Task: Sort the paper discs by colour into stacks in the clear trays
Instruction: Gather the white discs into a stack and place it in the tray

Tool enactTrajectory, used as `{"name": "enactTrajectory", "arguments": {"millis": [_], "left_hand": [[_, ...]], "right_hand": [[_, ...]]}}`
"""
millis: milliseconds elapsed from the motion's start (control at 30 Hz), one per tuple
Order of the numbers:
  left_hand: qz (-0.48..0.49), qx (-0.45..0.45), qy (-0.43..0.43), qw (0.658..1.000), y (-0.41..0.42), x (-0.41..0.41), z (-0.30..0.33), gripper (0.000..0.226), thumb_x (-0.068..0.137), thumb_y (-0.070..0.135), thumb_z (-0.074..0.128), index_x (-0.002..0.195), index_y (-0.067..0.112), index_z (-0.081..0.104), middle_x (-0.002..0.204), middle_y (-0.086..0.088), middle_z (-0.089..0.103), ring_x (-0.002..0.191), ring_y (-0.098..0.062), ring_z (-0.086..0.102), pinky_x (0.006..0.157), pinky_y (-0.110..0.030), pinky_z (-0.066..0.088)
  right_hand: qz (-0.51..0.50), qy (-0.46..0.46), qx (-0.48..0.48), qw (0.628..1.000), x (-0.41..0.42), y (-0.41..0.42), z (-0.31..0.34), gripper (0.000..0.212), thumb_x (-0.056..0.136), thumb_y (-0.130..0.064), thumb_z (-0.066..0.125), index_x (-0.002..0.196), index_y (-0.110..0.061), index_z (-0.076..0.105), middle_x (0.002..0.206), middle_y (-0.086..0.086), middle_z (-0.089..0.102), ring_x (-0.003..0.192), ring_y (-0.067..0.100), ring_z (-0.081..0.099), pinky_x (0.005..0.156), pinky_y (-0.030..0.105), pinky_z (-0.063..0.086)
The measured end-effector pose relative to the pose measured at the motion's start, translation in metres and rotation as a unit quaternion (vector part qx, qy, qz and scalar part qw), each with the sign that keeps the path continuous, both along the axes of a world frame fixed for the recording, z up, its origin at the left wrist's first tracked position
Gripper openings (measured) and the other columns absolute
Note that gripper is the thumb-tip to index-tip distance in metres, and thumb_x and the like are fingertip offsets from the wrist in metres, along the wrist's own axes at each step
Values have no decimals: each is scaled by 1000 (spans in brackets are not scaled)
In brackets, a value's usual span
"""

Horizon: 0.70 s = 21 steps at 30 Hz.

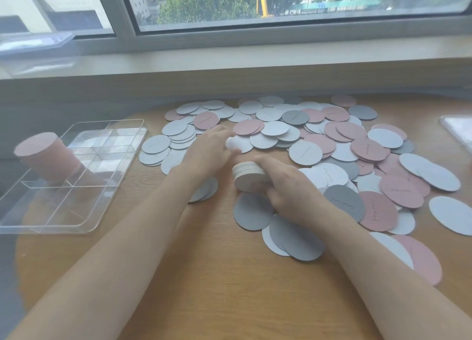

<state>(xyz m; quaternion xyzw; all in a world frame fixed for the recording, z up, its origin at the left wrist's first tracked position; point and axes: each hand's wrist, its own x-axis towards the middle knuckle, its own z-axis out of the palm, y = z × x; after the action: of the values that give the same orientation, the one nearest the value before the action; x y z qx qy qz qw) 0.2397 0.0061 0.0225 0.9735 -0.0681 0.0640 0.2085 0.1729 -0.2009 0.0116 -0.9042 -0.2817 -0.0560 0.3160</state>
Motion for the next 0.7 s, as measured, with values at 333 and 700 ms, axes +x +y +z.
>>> {"name": "enactTrajectory", "arguments": {"millis": [333, 700], "left_hand": [[-24, 93, -65, 993, 2, 6, -12, 39, 93, 50, 62, 119, 22, 67, 125, 5, 63, 115, -21, 54, 90, -35, 42], [-1, 6, -125, 992, 22, -31, -4, 25, 106, 25, 41, 103, 11, 62, 82, 2, 54, 79, -24, 49, 68, -33, 32]], "right_hand": [[-9, 20, 47, 999, -1, -4, 4, 46, 91, -15, 63, 131, -25, 44, 112, 3, 65, 99, 30, 59, 85, 45, 48], [-14, 20, 50, 998, 0, -5, 2, 54, 92, -17, 64, 139, -26, 39, 112, 0, 63, 100, 26, 58, 88, 41, 46]]}}
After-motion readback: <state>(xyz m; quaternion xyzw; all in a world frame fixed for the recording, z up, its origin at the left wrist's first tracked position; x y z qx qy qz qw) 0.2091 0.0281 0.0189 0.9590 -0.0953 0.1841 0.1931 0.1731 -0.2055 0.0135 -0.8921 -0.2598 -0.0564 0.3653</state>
